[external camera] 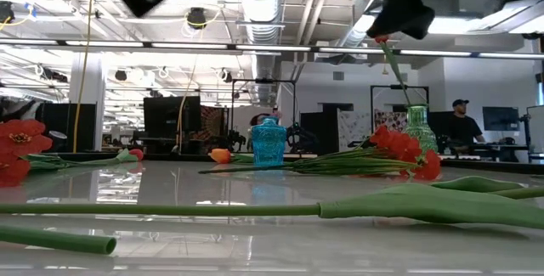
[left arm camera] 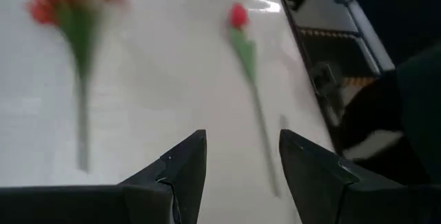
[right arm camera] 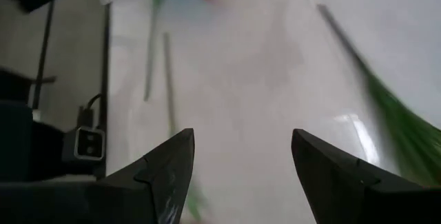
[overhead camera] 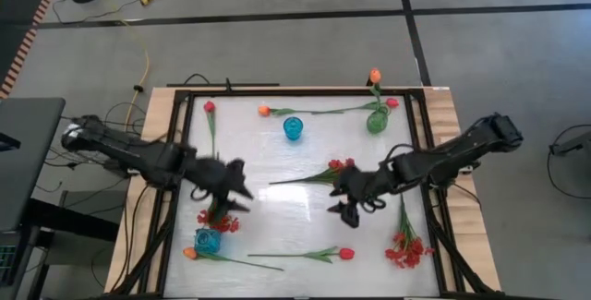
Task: Sort flowers into vase by color
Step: Put the bottom orange tulip into the green vase
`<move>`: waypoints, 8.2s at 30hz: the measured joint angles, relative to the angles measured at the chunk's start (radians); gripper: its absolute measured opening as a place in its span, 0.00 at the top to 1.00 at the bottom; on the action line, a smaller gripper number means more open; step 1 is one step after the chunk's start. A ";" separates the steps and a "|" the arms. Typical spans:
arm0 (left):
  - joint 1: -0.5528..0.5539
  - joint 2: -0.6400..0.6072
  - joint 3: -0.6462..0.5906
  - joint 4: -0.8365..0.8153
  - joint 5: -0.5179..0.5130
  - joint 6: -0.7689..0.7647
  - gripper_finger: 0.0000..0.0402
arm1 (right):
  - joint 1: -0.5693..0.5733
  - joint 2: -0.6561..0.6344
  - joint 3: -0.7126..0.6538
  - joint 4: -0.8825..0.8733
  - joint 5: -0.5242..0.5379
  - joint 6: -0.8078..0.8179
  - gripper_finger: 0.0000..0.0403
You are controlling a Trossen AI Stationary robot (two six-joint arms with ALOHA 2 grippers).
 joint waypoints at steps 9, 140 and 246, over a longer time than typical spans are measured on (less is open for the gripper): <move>-0.366 0.289 0.133 -0.072 -0.180 -0.232 0.57 | 0.127 0.053 0.000 0.082 -0.002 -0.062 0.33; 0.010 0.881 1.243 -0.855 -0.591 0.785 1.00 | -0.159 0.061 0.170 0.077 -0.135 0.132 0.33; 0.417 0.206 0.275 0.757 0.013 0.202 0.85 | -0.548 -0.558 -0.462 1.034 -0.111 -0.487 0.93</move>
